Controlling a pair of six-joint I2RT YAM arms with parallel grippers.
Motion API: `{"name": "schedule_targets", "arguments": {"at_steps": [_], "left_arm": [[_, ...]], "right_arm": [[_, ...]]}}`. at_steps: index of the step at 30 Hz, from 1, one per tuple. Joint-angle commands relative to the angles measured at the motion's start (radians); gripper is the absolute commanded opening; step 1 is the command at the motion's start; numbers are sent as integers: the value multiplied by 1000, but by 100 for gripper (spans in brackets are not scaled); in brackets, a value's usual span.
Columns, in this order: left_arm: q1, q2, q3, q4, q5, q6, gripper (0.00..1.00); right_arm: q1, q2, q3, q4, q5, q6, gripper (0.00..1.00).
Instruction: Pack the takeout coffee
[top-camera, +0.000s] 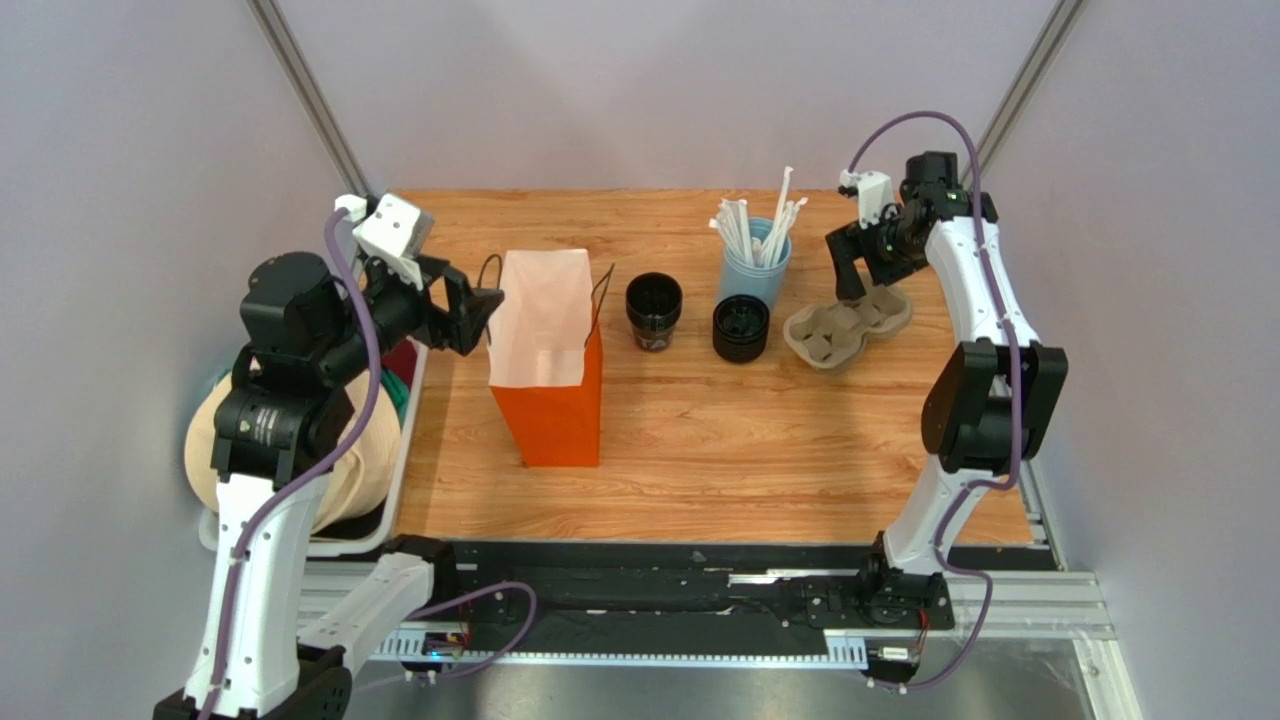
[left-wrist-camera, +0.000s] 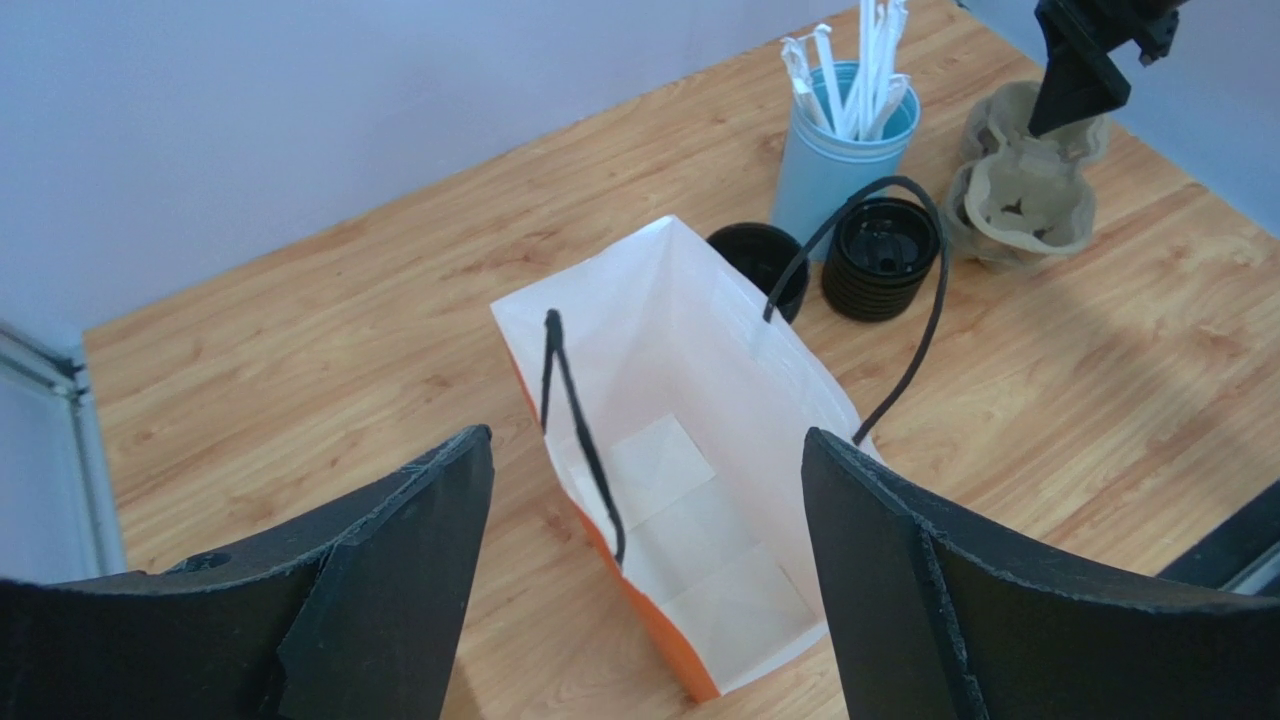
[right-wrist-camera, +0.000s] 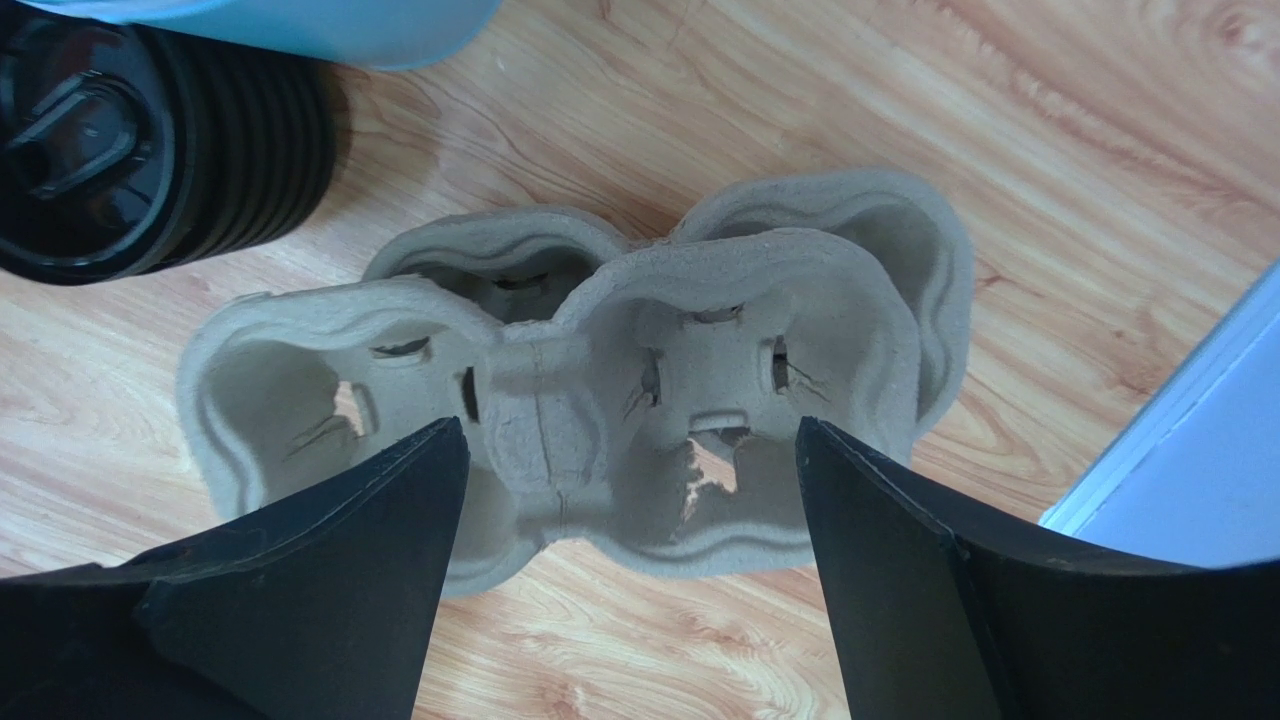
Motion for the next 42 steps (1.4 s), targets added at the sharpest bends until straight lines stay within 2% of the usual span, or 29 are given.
{"name": "schedule_targets", "arguments": {"at_steps": [1,8,20,31,38,40,42], "left_arm": [[-4,-22,53,-105,-72,81,85],[-4,-68,42,-165,-114,98,86],[-2,-71,13,-154,-132,85,86],[-1,-71,3,-148,-137,82,86],[-1,-71,-6,-143,-138,82,86],[-1,-71,-4,-142,-137,81,86],[1,-73,-1,-142,-135,79,86]], "right_arm": [[21,48,40,-35,61,-35,85],[50,76,6,-49,107,-97,84],[52,64,-89,-9,106,-132,84],[55,56,-109,9,72,-127,69],[61,47,-128,29,69,-118,51],[62,39,-128,28,73,-120,35],[64,24,-126,17,78,-123,31]]}}
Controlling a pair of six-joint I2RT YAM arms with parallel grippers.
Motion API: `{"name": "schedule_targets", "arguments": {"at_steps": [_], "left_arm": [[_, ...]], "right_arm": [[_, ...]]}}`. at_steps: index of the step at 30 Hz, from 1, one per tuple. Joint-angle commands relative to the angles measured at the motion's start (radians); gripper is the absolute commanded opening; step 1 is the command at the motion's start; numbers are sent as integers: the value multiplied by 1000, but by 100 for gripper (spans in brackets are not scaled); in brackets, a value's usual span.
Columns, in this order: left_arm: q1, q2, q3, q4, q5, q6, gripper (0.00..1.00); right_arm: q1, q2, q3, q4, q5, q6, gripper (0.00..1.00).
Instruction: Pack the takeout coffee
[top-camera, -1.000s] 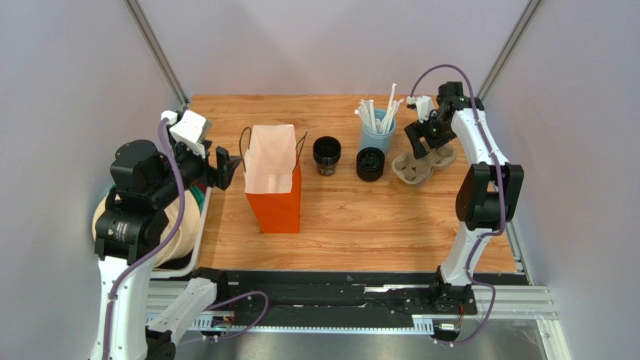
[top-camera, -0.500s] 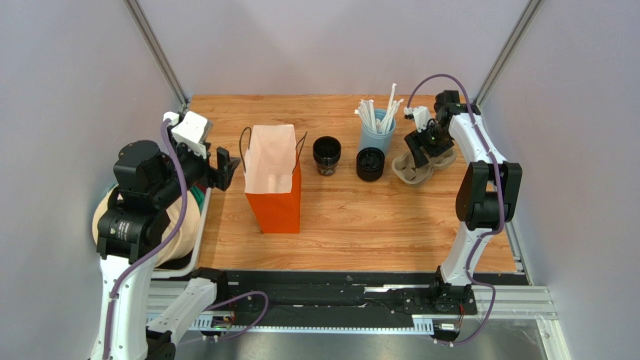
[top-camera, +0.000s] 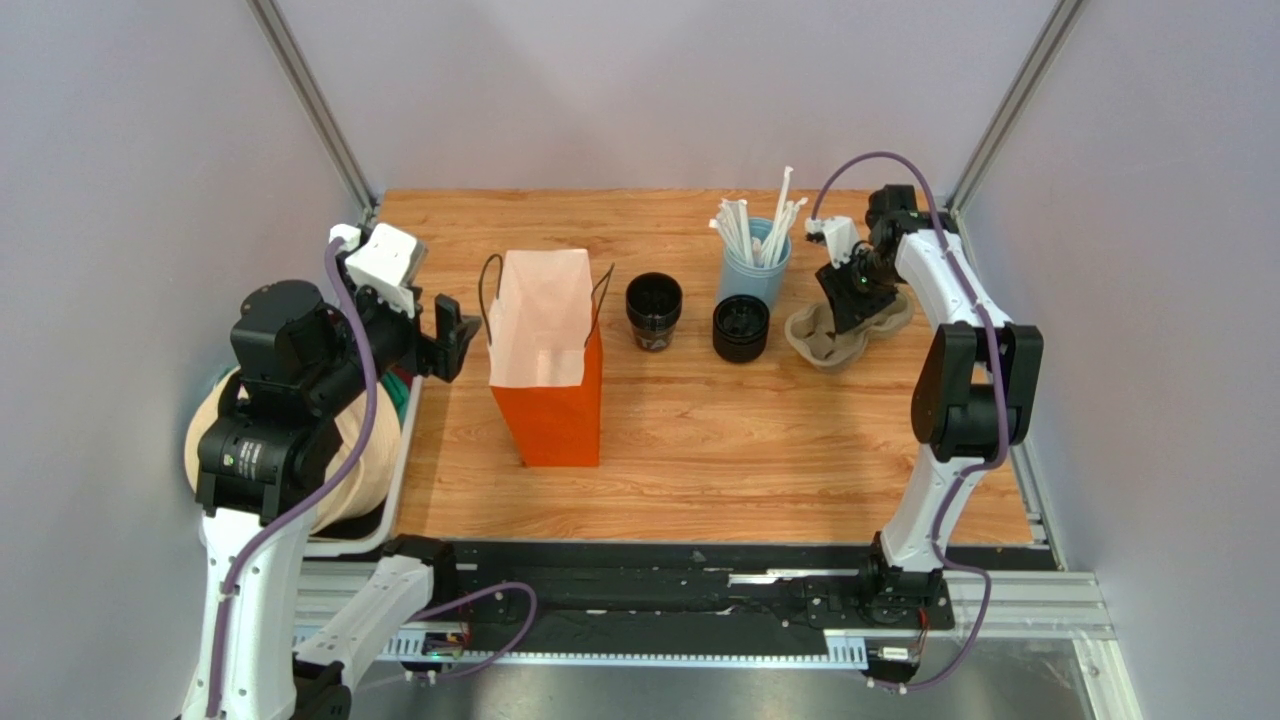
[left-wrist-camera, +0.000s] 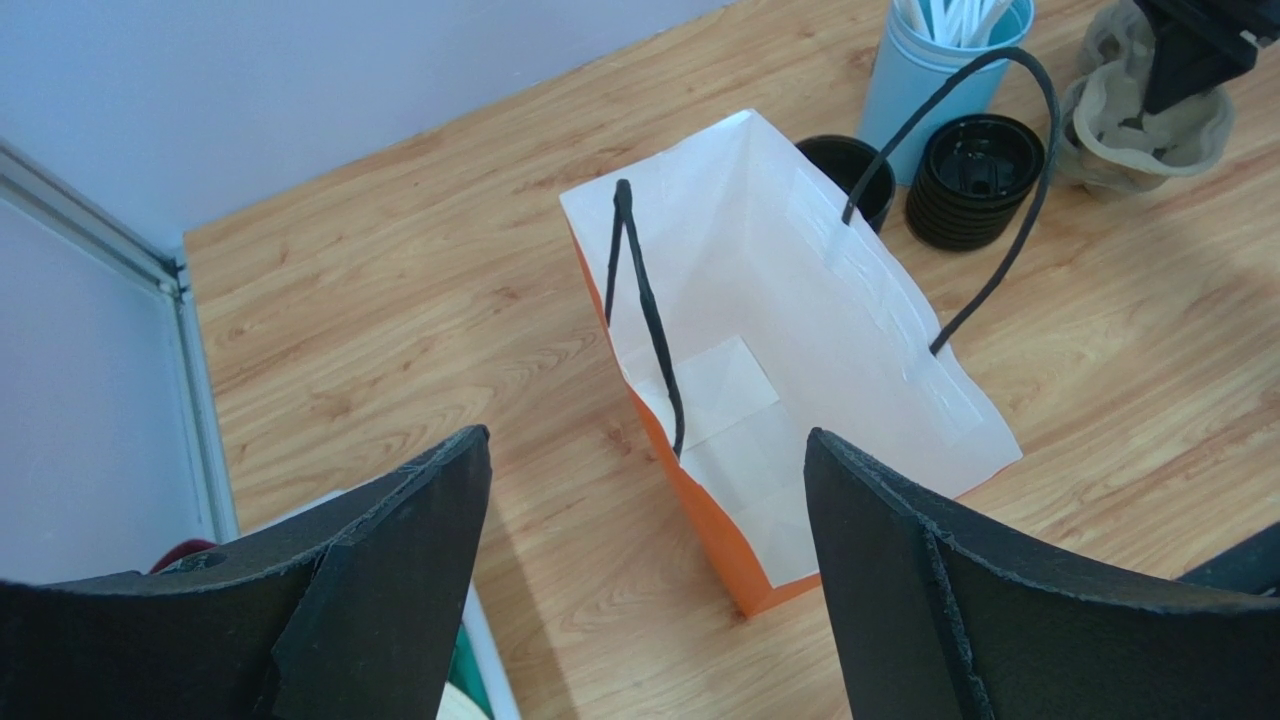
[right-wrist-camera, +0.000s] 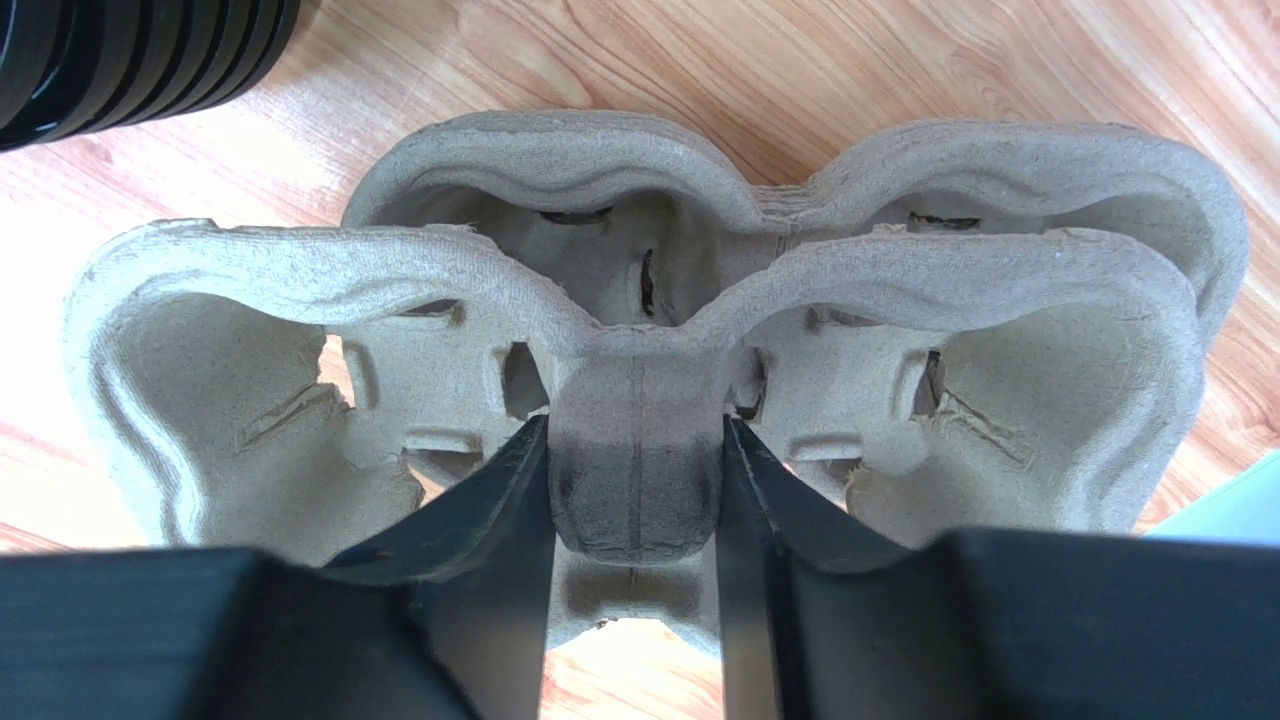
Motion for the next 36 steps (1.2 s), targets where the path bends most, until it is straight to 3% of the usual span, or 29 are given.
{"name": "schedule_targets", "arguments": {"at_steps": [1,11,16,25,32,36], "left_arm": [[1,0,3,9,-8,-1,86],[-1,35,75,-2,-23,26,86],[-1,63,109,37,-29,31,86],[1,132,103,136,-14,20,85],[1,187,100,150,0,43,85],[-1,231,95,138,23,40,83]], "right_arm": [[7,-57,-2,19,4,-7,31],[22,-221,110,-93,16,-6,29],[119,-351,216,-122,1,-10,29],[529,-380,455,-112,188,-19,26],[679,-318,583,-4,279,-30,23],[745,-373,474,178,291,-78,24]]}}
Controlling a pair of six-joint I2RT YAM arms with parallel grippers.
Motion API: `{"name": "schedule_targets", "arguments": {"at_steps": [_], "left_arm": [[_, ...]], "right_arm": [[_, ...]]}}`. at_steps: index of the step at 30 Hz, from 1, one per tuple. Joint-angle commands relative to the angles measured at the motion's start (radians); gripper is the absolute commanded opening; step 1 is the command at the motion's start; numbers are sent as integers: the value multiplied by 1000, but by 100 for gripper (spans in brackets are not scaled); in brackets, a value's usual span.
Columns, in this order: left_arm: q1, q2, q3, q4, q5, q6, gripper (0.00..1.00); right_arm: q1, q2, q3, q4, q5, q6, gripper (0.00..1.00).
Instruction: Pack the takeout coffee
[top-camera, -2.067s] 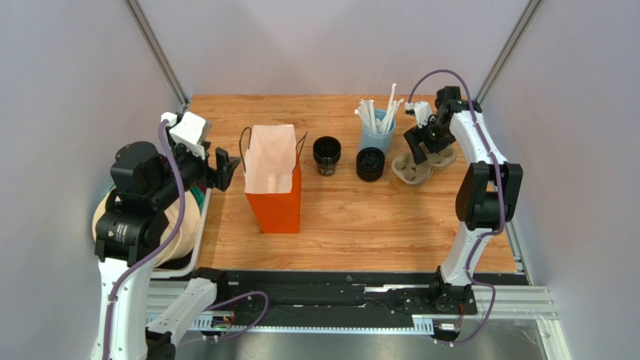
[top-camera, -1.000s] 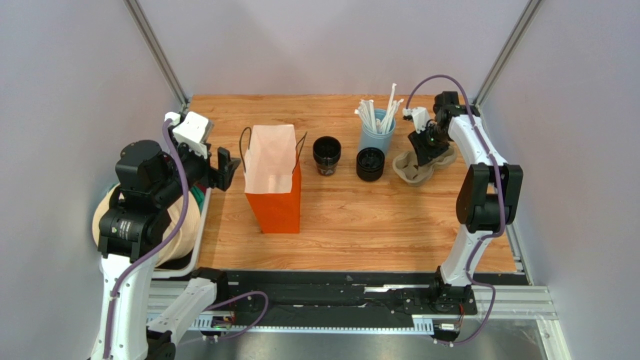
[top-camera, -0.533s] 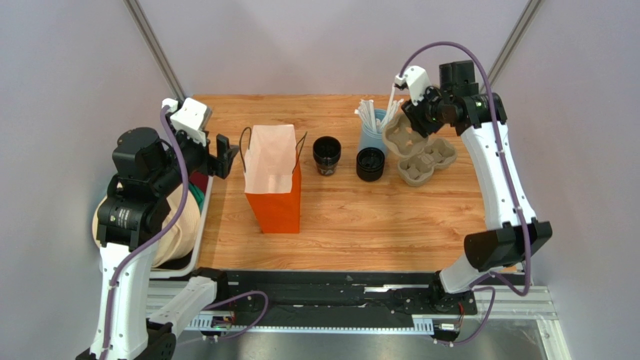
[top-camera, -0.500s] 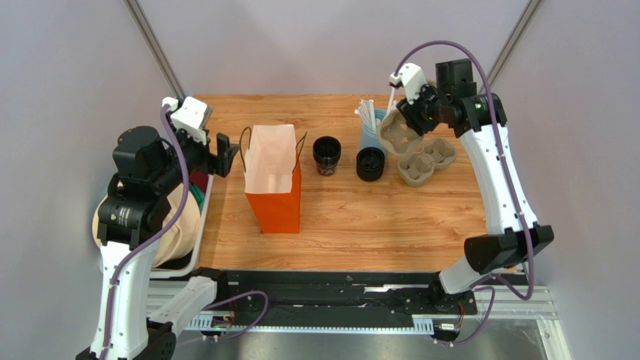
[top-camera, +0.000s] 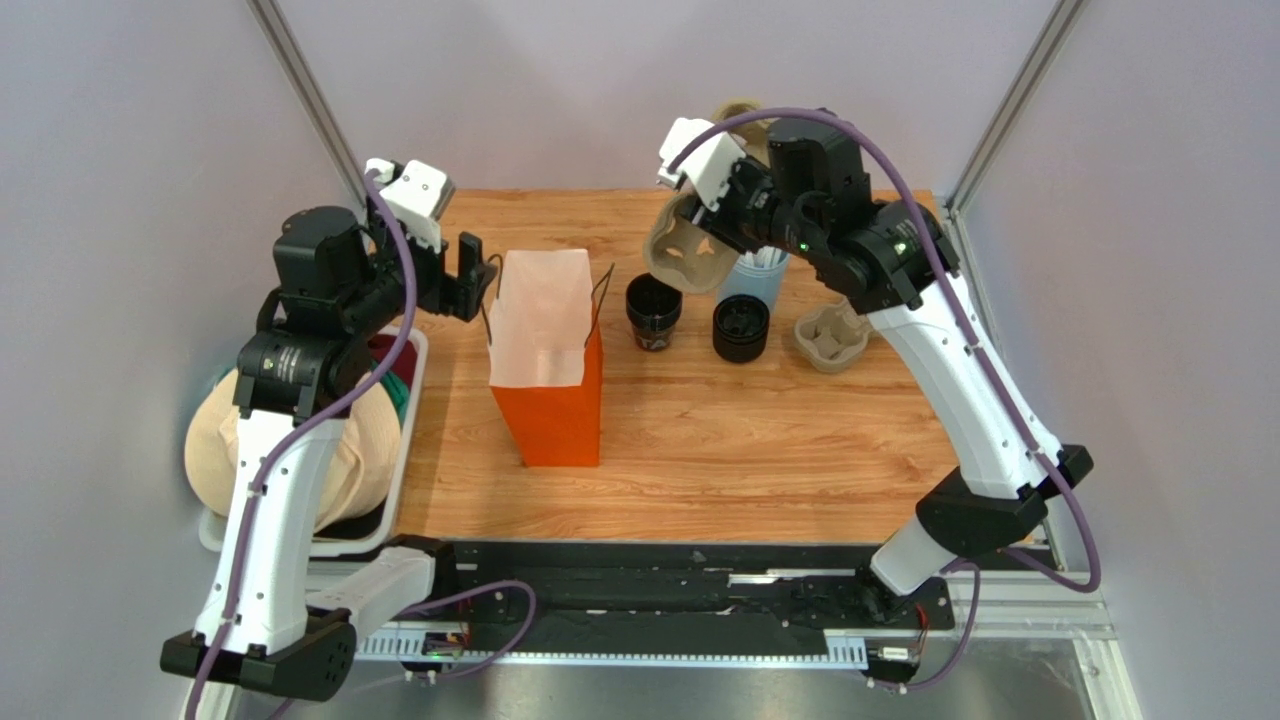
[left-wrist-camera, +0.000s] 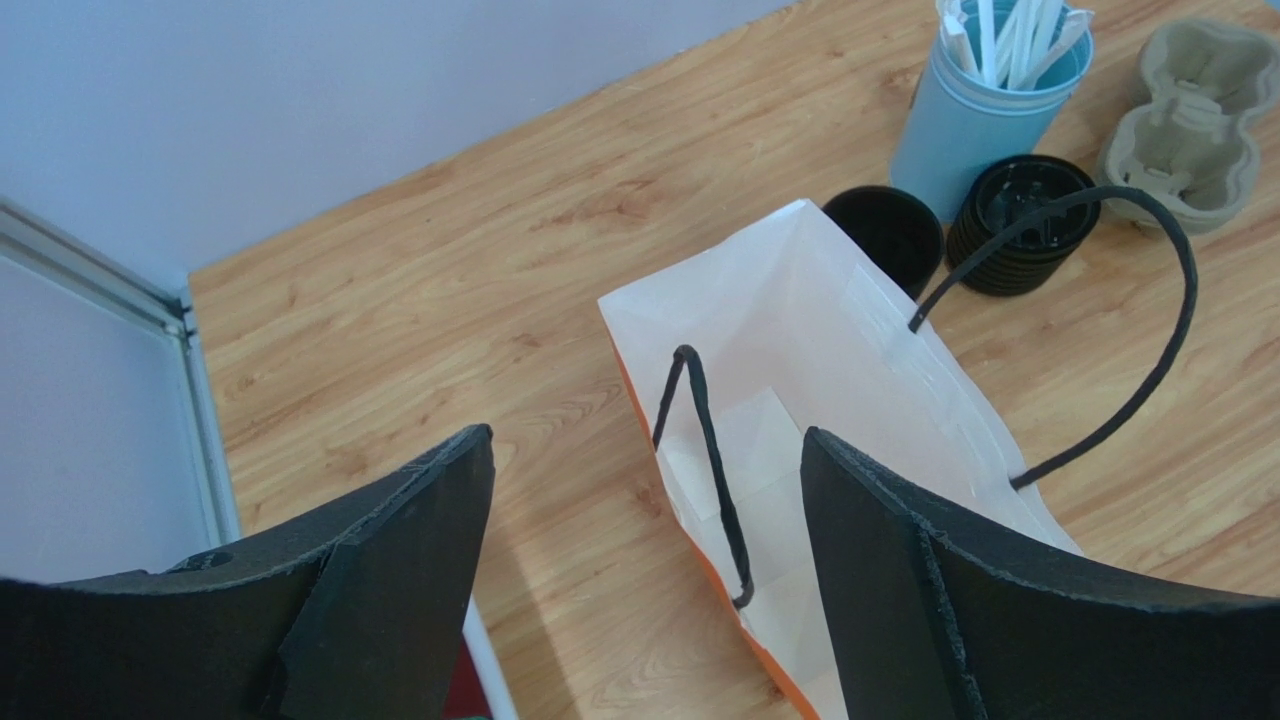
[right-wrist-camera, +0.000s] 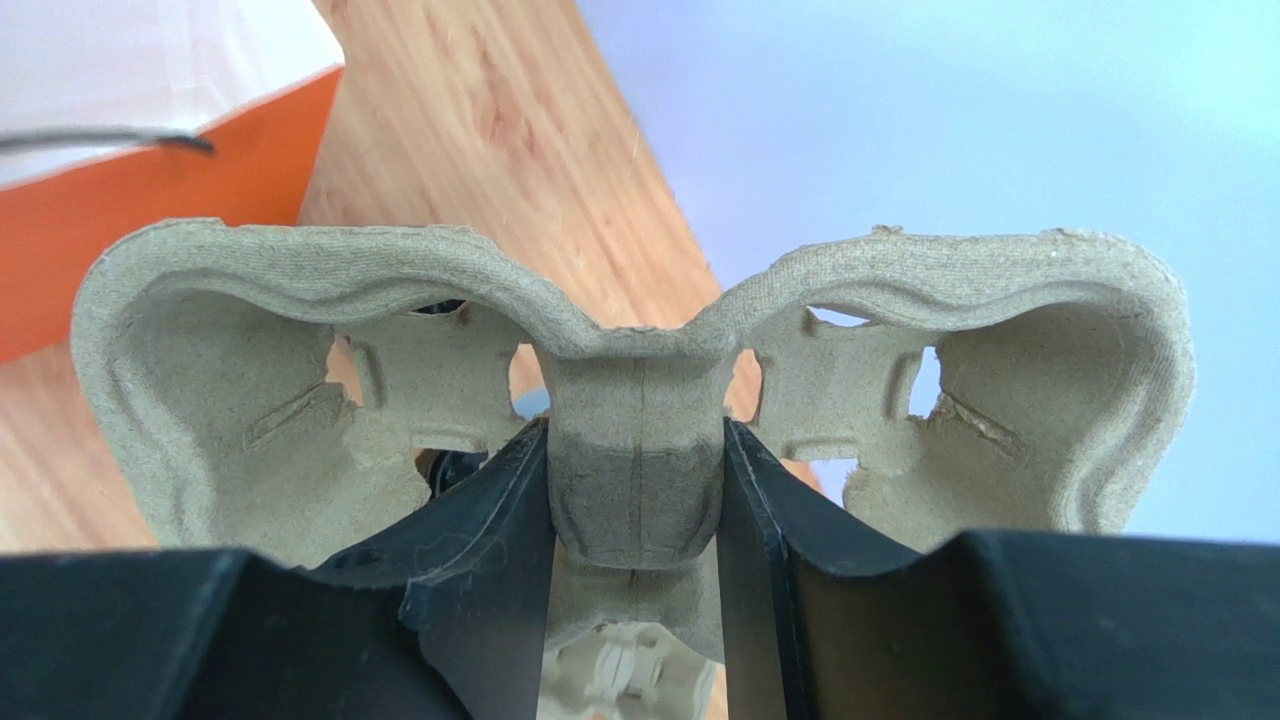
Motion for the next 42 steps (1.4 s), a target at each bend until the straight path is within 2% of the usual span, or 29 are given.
{"name": "schedule_targets", "arguments": {"at_steps": [1,5,15,22,25,42], "left_arm": [[1,35,10,29,27,16,82],[-1,58,16,29,8,10,75],[-1,92,30,-1,-10,50,52],[-1,88,30,-31,2,79,51],[1,85,25,-34,-8,81,45],[65,38,-33,43,11,-25,47]], "right_arm": [[80,-47,-62,222,54,-58,24],[118,17,47,222,35,-26,22],[167,49,-5,369,58,-31,20],[215,107,-31,443,40,-14,20],[244,146,-21,446,44,-41,20],[325,221,-103,432,92,-172,20]]}}
